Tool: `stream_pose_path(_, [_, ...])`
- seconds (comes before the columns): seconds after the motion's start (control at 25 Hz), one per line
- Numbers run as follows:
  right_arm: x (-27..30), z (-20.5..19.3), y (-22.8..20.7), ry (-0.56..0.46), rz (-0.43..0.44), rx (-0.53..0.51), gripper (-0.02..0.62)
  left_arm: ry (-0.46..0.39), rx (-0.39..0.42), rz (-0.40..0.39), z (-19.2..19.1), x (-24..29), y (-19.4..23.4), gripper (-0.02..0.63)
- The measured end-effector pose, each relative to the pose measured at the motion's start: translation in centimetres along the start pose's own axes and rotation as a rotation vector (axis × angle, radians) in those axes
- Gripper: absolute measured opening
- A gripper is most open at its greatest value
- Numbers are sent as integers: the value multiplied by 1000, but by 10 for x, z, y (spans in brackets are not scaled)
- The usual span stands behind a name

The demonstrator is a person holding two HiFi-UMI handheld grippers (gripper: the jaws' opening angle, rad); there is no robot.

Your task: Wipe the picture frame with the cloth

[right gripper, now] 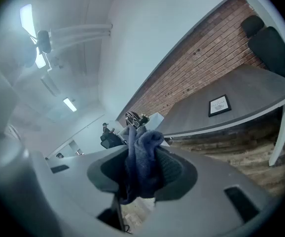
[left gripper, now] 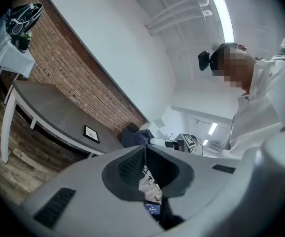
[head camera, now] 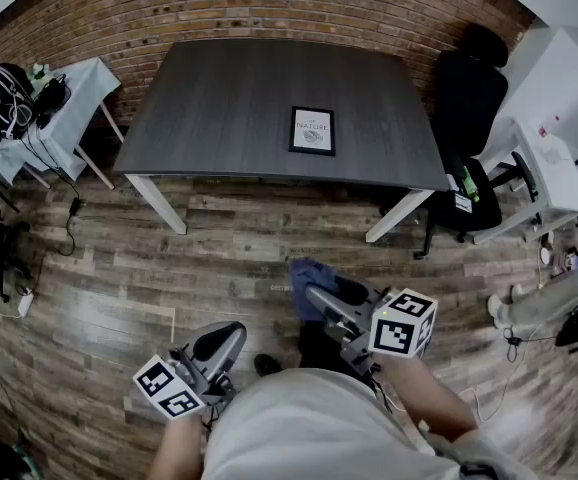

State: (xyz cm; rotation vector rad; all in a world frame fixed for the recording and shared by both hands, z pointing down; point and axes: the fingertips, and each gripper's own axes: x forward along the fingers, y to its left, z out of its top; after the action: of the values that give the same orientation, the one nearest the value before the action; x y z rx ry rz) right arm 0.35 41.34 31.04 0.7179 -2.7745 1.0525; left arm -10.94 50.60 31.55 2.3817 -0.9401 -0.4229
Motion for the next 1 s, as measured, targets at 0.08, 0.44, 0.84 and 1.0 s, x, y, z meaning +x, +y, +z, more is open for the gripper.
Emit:
stream_pose_path(0.08, [-1,3,-4,-3,-5,-1,146,5,-1,-4,0,5,0,21])
stream_pose_path(0.44, [-9,8,-30,-4,-40,5,143,52,-22,-1,-10,28,10,15])
stream_pose_path(0.84, [-18,41,-90,3,-113,-24,143,119,-57,8,-17,85,31,9])
stream_pose_path(1.0, [-24,68,-131,-7,-142,7,143,163,-59,31,-14,128,49,9])
